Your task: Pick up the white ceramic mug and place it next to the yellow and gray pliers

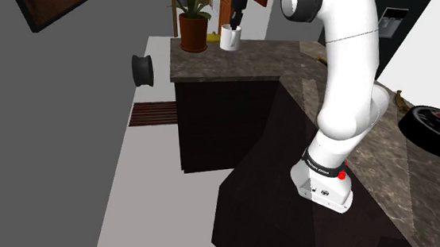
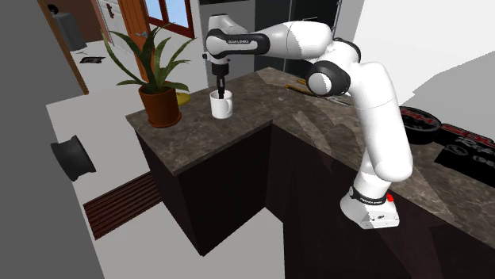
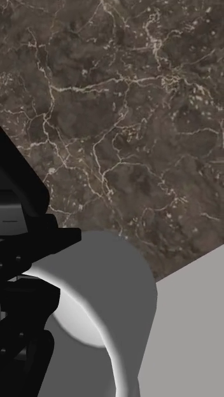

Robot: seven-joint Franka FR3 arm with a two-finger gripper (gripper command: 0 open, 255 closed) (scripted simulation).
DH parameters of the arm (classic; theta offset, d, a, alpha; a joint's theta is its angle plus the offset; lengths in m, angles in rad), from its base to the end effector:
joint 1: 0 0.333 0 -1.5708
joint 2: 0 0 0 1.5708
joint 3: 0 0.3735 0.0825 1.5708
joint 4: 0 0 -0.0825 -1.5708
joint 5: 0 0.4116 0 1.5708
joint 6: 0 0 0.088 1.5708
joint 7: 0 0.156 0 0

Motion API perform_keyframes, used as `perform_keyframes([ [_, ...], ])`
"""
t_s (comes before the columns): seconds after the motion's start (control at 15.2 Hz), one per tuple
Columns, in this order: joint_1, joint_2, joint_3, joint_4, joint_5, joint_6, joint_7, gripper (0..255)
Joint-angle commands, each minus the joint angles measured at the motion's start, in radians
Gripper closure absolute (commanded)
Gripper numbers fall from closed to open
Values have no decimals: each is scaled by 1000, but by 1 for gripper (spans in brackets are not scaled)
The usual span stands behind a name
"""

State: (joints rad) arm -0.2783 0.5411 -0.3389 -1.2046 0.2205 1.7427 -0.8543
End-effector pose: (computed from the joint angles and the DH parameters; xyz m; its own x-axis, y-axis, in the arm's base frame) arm 0.6756 -0.3678 0.4794 0.9679 0.2462 0.0508 0.2471 -0.9689 -0.0117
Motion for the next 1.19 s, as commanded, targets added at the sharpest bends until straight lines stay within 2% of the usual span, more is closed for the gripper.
perform_keyframes([
  [0.0,-6,7,0,41,1,-34,3,255],
  [0.33,-19,22,1,130,4,-107,9,255],
  [0.66,-30,-138,-33,-119,-28,-21,-73,255],
  [1.12,-74,-295,-83,-340,-68,42,-188,255],
])
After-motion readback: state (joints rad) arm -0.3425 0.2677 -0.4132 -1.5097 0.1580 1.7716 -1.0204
